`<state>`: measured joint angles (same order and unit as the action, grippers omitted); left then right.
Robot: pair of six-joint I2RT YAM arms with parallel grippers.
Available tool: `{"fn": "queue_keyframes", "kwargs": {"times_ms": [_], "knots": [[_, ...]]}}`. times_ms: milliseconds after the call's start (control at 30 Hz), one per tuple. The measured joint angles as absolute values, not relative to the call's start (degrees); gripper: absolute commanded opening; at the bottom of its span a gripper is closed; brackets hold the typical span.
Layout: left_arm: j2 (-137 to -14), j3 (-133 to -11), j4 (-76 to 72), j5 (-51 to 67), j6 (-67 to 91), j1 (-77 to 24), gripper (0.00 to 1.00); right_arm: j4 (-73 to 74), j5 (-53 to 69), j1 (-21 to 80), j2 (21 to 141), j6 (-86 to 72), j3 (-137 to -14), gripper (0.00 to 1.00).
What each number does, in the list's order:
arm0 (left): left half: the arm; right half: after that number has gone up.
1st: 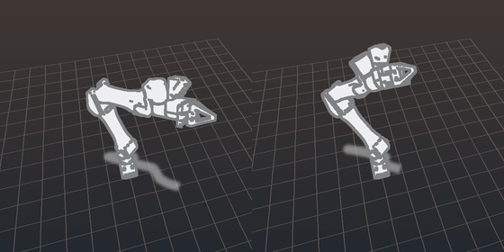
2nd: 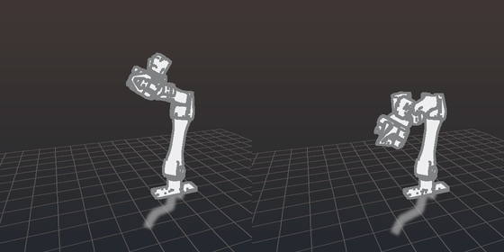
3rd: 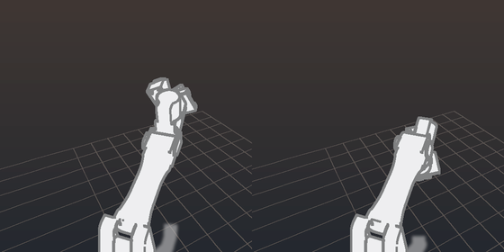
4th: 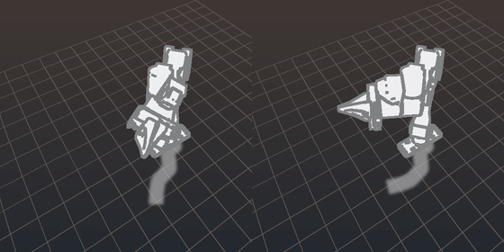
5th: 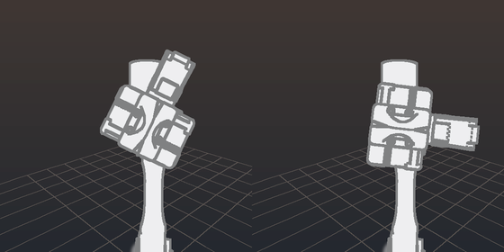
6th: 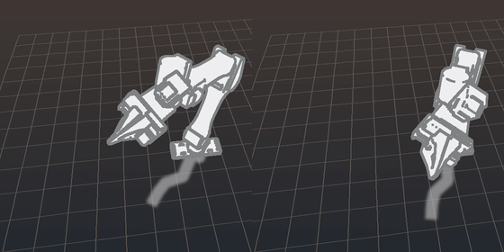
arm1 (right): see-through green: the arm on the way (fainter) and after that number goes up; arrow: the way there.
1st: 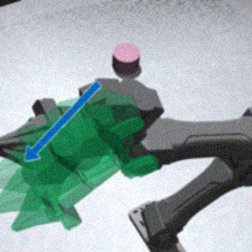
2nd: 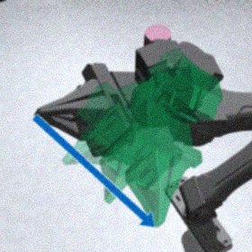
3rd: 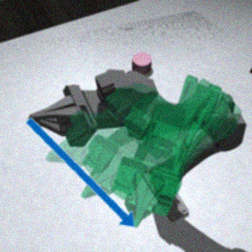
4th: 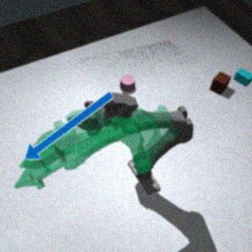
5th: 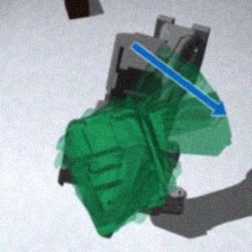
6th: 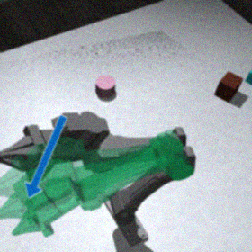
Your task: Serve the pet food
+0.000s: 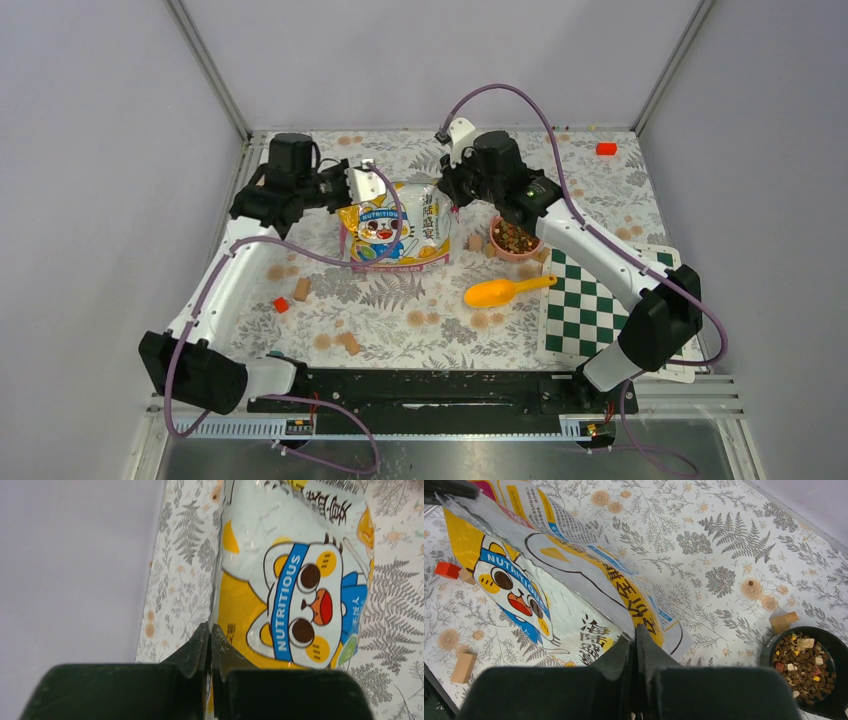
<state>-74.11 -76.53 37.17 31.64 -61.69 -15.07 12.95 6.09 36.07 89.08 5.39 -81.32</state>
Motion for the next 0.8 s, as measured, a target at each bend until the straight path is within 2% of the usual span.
{"fn": "queue_keyframes", "kwargs": {"times_ms": [667, 800], "knots": [[-69.08, -75.42, 45.8, 30.7, -62.5, -0.82, 0.0, 13.3, 6.2, 36.07, 88.75, 3.62, -81.21, 0.0], [-67.53, -75.96, 49.67, 16.08, -63.59, 7.99, 0.0, 16.93, 4.71, 33.17, 88.33, 4.01, -81.36, 0.0]]}}
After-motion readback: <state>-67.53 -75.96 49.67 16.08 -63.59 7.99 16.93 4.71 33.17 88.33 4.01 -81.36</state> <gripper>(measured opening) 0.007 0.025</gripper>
